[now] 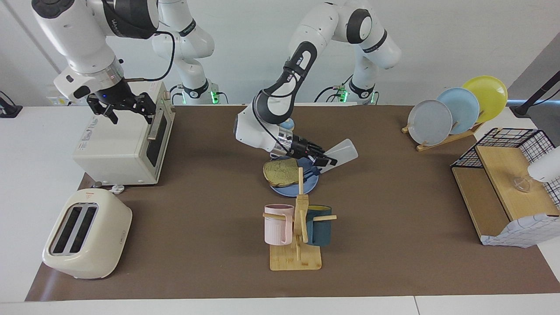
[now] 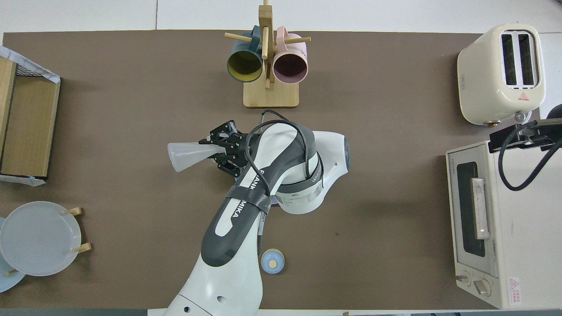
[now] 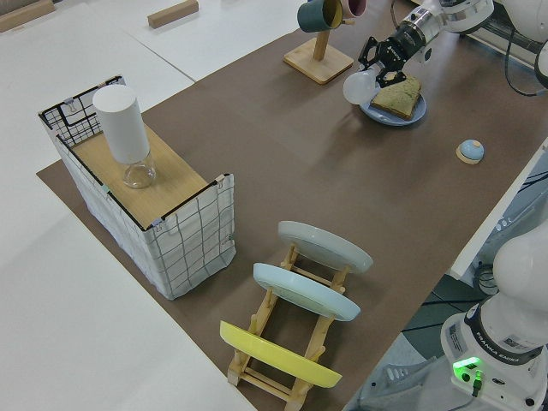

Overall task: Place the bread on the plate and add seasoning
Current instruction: 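Carry the shaker back with the left gripper toward its spot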

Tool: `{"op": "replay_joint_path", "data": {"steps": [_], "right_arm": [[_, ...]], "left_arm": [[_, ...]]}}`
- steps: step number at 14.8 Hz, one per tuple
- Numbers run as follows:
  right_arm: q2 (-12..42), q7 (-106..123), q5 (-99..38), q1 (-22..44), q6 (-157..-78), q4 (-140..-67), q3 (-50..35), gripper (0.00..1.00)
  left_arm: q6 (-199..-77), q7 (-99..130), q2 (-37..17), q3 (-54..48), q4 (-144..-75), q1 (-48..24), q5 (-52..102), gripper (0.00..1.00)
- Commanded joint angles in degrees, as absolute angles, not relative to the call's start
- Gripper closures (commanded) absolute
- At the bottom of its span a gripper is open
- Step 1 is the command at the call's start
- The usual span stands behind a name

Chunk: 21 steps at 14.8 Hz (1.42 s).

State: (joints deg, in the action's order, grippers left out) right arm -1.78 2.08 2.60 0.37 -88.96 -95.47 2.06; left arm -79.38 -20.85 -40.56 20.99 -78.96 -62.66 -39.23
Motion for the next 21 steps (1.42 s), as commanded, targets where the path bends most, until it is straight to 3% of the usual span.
{"op": "replay_joint_path", "data": {"steps": [1,8,21], "right_arm": [[-2.37,3.43,1.93,0.00,-88.51,-95.98,2.02,0.00],[-2.37,3.52,1.93,0.00,-88.51,-95.98,2.02,0.00],[-2.37,3.52,1.93,0.00,-88.51,-95.98,2.02,0.00]], "left_arm": [[-81.29,-18.73,-39.21,22.67,-78.22,-62.40,-38.15,0.90],[-83.67,-17.23,-32.97,22.76,-78.49,-56.70,-35.69,0.89],[-90.43,-13.46,-11.09,22.76,-80.33,-41.40,-15.84,0.89]]}}
